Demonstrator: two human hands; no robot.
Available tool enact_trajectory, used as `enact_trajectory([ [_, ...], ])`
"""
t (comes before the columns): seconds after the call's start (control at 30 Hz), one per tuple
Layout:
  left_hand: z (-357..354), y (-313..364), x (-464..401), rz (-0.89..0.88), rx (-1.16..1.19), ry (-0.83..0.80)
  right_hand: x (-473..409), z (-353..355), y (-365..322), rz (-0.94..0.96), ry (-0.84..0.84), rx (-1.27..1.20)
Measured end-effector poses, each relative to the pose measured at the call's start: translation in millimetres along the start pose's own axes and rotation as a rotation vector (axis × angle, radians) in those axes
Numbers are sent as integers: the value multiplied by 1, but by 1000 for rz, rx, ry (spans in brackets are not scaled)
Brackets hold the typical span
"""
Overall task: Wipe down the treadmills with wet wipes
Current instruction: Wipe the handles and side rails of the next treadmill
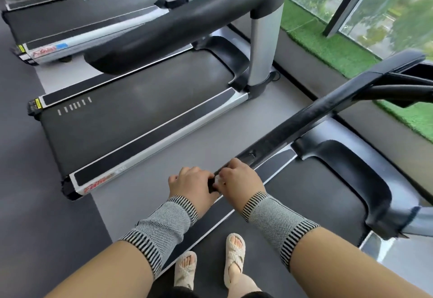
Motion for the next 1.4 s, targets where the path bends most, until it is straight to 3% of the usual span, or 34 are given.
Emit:
enact_trajectory([
  [0.1,0,-5,3,-23,7,-9,3,0,-8,-14,-23,5],
  [0.23,0,-16,8,-30,11,-53,-12,18,21,-196,68,27],
  [0.4,0,-20,12,-25,31,-22,9,-3,-21,54,-89,20],
  [0.53,-1,-30,18,-16,32,-60,-10,15,21,-183,85,32],
  [0.67,-3,-36,23,-1,48,-48,13,-12,-25,80,-101,26],
  [0.8,-5,-48,28,13,50,-67,-8,6,10,-140,78,38],
  [0.97,-10,-60,35,49,83,-72,13,-12,-40,120,-128,40],
  [1.07,-10,-64,38,34,69,-93,-5,1,-5,-98,32,64],
  [1.2,-11,-70,42,36,70,-107,9,-3,-22,19,-23,-10],
  [1.3,-9,-68,39,22,65,-94,-17,28,7,-148,122,13],
  [1.4,-7,-57,33,-2,44,-80,-43,49,34,-258,50,131],
])
Point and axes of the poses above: each hand's wrist, its own x-axis away from the middle knuckle, its own z-axis out of the back of the hand, y = z × x, the point moved 3 cm from there along -x, towards the middle knuckle
